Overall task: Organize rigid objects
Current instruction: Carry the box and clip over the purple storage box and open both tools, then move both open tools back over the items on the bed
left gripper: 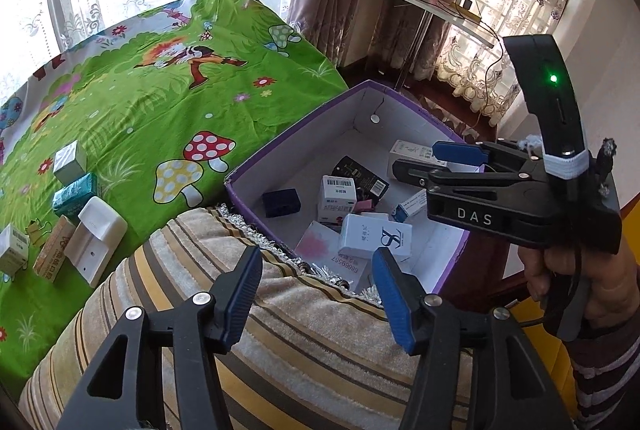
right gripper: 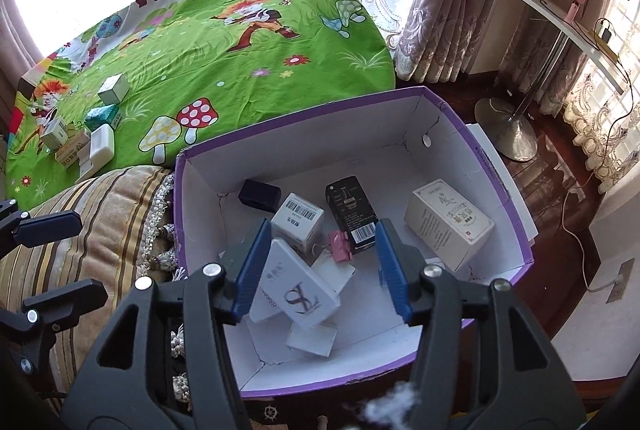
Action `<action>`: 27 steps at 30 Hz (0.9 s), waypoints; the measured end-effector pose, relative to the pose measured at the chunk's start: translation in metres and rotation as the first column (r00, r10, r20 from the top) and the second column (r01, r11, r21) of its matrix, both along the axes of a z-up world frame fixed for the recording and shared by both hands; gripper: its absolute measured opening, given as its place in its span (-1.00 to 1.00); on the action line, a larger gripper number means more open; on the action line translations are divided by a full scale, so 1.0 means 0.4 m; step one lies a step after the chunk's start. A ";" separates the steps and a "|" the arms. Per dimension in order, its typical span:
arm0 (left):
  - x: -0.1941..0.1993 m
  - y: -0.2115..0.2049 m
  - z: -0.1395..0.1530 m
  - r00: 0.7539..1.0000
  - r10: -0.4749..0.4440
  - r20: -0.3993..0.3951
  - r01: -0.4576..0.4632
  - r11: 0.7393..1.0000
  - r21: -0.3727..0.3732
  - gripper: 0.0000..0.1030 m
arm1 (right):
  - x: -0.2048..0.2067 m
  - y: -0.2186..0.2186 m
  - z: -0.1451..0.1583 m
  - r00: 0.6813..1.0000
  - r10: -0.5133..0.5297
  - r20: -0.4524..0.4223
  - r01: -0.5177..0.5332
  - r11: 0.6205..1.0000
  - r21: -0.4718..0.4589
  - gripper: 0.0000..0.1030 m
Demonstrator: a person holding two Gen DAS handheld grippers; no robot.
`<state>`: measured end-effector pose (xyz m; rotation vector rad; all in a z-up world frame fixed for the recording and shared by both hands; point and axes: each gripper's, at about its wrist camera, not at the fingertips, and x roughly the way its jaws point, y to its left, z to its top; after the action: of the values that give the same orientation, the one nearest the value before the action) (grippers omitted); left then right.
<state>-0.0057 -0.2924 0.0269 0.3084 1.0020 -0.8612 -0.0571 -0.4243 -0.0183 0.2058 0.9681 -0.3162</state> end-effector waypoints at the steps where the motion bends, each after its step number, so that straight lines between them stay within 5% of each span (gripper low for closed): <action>1: 0.001 0.003 0.000 1.000 0.006 -0.002 -0.006 1.000 -0.002 0.14 | 0.001 0.003 0.000 1.000 0.003 0.000 -0.003 1.000 0.001 0.13; 15: 0.096 0.174 -0.006 0.978 0.197 -0.067 -0.200 0.978 -0.051 0.14 | 0.037 0.076 0.004 0.996 0.089 0.009 -0.090 0.996 0.022 0.14; 27: 0.219 0.456 -0.033 0.889 0.446 -0.102 -0.452 0.891 -0.044 0.14 | 0.108 0.188 0.003 0.975 0.220 -0.009 -0.220 0.975 0.016 0.14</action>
<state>0.0819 -0.1100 0.0137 -0.0261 1.0698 -0.4854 -0.0141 -0.3489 -0.0170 0.1086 0.9940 -0.1065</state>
